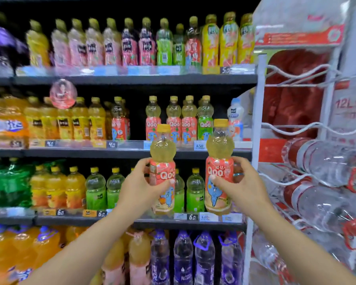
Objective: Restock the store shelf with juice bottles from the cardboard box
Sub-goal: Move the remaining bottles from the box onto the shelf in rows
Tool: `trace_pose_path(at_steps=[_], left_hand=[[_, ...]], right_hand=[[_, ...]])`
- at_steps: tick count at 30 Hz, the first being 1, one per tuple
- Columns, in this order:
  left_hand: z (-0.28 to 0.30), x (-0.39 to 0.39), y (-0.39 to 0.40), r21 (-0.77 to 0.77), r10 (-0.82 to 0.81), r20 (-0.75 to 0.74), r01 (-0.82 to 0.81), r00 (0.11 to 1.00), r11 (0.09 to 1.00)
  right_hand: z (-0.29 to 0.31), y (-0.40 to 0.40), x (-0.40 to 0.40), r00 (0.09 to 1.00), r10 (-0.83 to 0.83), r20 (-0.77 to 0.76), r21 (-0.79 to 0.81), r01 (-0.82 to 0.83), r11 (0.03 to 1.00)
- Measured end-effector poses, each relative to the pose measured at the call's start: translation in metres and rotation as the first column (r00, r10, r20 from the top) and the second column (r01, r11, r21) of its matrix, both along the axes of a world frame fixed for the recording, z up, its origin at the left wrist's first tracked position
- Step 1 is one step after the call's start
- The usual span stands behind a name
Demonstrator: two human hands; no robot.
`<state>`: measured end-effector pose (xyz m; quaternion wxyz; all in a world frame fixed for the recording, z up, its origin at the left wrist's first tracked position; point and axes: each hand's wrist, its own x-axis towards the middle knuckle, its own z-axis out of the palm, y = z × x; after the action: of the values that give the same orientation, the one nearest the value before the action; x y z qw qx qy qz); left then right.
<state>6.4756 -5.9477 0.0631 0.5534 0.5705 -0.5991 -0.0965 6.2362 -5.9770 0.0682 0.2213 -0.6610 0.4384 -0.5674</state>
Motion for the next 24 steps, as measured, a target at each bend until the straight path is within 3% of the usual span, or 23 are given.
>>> trace_pose_path(at_steps=[11,16,24], left_hand=[[0.062,0.050,-0.022,-0.109,0.039,-0.015,-0.040,0.999,0.993],[0.084,0.074,-0.039,-0.146,0.022,-0.026,-0.026,0.999,0.989],[0.086,0.125,-0.069,-0.186,0.011,-0.092,-0.028,0.996,0.982]], right_hand=[[0.058,-0.026,0.033,1.000,0.014,0.015,-0.105,-0.012,0.994],[0.064,-0.039,0.051,0.999,-0.031,0.014,-0.076,0.032,0.997],[0.074,-0.067,0.098,0.998,-0.060,0.016,-0.086,0.061,0.994]])
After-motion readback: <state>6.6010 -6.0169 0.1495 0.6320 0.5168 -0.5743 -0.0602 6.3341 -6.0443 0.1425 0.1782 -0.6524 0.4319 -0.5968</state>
